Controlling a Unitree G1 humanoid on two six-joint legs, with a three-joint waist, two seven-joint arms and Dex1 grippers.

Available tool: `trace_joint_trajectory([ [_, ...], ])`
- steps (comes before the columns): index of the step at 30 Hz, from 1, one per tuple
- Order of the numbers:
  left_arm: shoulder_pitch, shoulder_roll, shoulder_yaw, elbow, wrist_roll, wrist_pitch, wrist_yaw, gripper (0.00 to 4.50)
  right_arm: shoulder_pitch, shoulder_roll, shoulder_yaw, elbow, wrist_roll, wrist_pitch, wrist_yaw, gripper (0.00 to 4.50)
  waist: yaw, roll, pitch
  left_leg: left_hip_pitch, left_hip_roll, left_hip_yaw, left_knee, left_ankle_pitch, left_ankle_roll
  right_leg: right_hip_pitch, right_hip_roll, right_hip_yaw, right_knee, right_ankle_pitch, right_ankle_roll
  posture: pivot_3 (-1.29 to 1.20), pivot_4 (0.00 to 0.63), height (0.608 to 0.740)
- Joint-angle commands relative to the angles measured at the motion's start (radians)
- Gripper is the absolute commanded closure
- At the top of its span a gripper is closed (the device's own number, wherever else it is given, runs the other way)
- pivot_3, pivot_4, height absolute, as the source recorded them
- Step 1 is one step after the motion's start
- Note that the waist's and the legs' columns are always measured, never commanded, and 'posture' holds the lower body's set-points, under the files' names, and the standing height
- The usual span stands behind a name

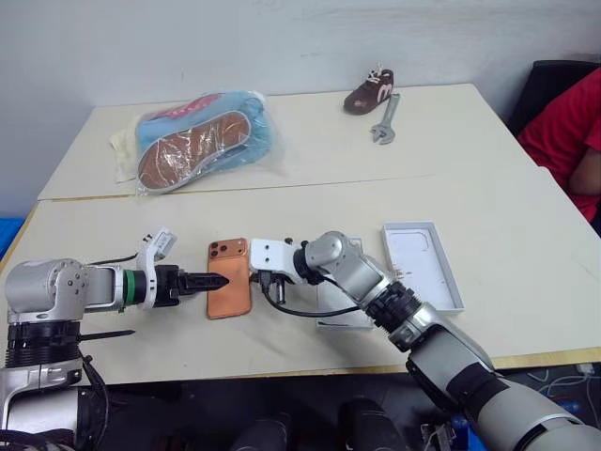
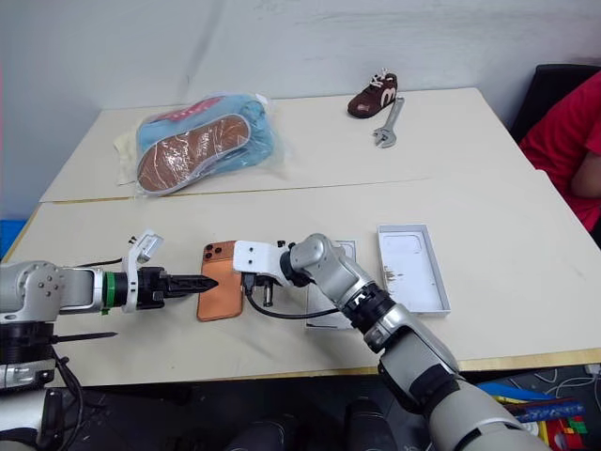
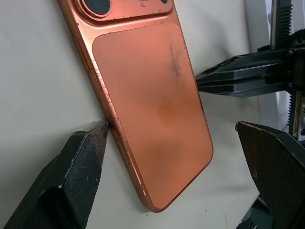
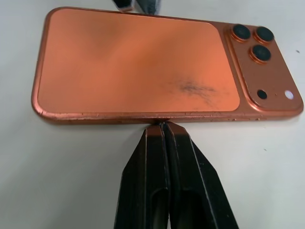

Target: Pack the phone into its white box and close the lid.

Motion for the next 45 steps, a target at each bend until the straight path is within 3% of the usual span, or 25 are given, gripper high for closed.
trace_joint_trajectory([
  [1, 0.022, -0.072, -0.032, 0.085, -0.054, 0.064, 0.003, 0.0, 0.011, 0.017, -0.017, -0.05, 0.011, -0.007, 0.007, 4.45, 0.0, 0.0, 0.0, 0.0, 0.0, 0.0, 0.0, 0.0, 0.0, 0.0, 0.0, 0.0, 0.0, 0.0, 0.0, 0.0, 0.15, 0.74],
  [5, 0.002, -0.071, -0.006, 0.111, -0.096, 0.064, 0.002, 0.86, 0.027, 0.02, -0.031, -0.063, 0.02, -0.002, 0.021, 4.5, 0.001, -0.003, 0.0, 0.0, 0.0, -0.003, 0.0, 0.0, 0.0, 0.0, 0.001, 0.0, -0.001, 0.0, 0.0, 0.0, 0.15, 0.74],
  [9, -0.018, -0.078, -0.014, 0.119, -0.144, 0.064, 0.024, 2.09, 0.043, 0.035, -0.044, -0.089, 0.037, 0.02, 0.041, 4.5, -0.009, -0.009, 0.001, -0.005, 0.0, -0.004, 0.0, 0.0, 0.0, -0.001, 0.001, 0.0, 0.001, 0.0, 0.0, 0.0, 0.15, 0.74],
  [14, -0.029, -0.084, -0.023, 0.129, -0.169, 0.064, 0.06, 2.09, 0.054, 0.033, -0.039, -0.099, 0.025, 0.021, 0.04, 4.5, -0.027, -0.014, 0.002, -0.008, 0.0, -0.008, 0.0, 0.0, 0.0, -0.003, 0.001, -0.003, 0.003, 0.0, 0.0, 0.0, 0.15, 0.74],
  [18, -0.045, -0.076, 0.026, 0.148, -0.16, 0.064, 0.075, 2.84, 0.056, 0.008, -0.055, -0.12, 0.021, 0.015, 0.035, 4.5, -0.034, -0.014, 0.003, -0.008, 0.0, -0.009, 0.0, 0.0, 0.0, -0.003, 0.001, -0.003, 0.0, 0.0, 0.0, 0.0, 0.15, 0.74],
  [23, -0.071, -0.016, 0.051, 0.127, -0.234, 0.064, 0.05, 4.37, 0.112, -0.101, -0.135, -0.356, 0.096, 0.05, 0.084, 4.5, -0.037, -0.021, 0.007, -0.013, 0.0, -0.009, 0.002, 0.0, -0.001, -0.01, 0.001, -0.004, 0.003, 0.0, 0.0, 0.0, 0.15, 0.74],
  [27, -0.064, 0.029, -0.02, 0.027, -0.397, 0.064, 0.025, 4.4, 0.199, -0.246, -0.274, -0.647, 0.224, 0.227, 0.125, 4.5, -0.034, -0.026, 0.011, -0.026, 0.0, -0.009, 0.011, -0.001, -0.001, -0.02, 0.001, -0.004, 0.007, 0.0, 0.0, 0.0, 0.15, 0.74],
  [31, -0.121, -0.055, -0.119, -0.01, -0.539, 0.064, 0.133, 4.4, 0.348, -0.474, -0.519, -0.931, 0.436, 0.522, 0.176, 3.6, -0.01, -0.027, 0.012, -0.026, -0.002, -0.012, 0.008, -0.001, -0.001, -0.018, 0.0, -0.003, 0.002, 0.0, 0.0, 0.0, 0.15, 0.74],
  [35, -0.192, -0.254, -0.165, 0.046, -0.593, 0.064, 0.317, 4.4, 0.543, -0.654, -0.711, -1.083, 0.513, 0.608, 0.17, 2.26, 0.019, -0.032, 0.015, -0.029, -0.001, -0.01, 0.007, -0.001, 0.0, -0.016, 0.0, -0.002, -0.008, 0.0, 0.0, 0.0, 0.15, 0.74],
  [41, -0.276, -0.484, -0.169, 0.173, -0.557, 0.064, 0.503, 4.4, 0.666, -0.698, -0.858, -1.195, 0.606, 0.698, 0.073, 0.31, 0.015, -0.043, 0.022, -0.033, 0.001, -0.002, 0.013, -0.001, 0.0, -0.018, 0.001, -0.002, -0.01, 0.0, 0.003, 0.0, 0.15, 0.74],
  [45, -0.309, -0.554, -0.148, 0.23, -0.481, 0.064, 0.601, 4.4, 0.694, -0.694, -0.871, -1.225, 0.617, 0.697, 0.002, 0.0, 0.021, -0.046, 0.024, -0.029, 0.002, 0.004, 0.014, -0.001, -0.002, -0.018, 0.002, -0.001, -0.01, 0.0, 0.004, 0.0, 0.15, 0.74],
])
